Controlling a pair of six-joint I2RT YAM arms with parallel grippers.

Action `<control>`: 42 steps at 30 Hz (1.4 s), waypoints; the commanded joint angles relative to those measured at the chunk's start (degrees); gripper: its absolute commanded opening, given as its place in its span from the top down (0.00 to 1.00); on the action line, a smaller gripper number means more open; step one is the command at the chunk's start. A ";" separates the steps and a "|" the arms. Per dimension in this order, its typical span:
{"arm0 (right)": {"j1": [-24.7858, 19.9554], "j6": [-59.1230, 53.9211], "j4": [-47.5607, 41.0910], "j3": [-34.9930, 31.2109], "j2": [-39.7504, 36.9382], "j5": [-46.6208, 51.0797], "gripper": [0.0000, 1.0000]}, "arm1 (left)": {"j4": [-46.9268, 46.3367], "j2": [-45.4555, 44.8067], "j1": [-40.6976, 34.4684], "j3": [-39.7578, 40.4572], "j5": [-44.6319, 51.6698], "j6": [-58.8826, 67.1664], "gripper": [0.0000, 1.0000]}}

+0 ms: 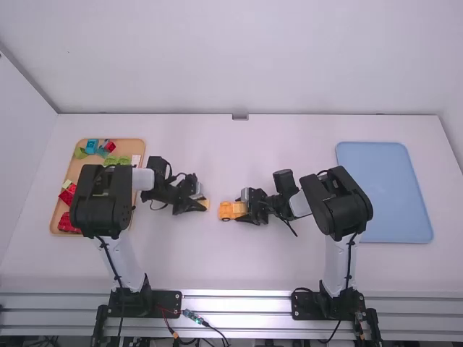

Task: Assemble lego blocks to make yellow taxi

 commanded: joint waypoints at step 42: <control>0.07 -3.91 -1.49 0.39 1.10 0.70 0.43 | 18.67 -14.17 -12.94 -9.64 -2.54 -24.41 0.98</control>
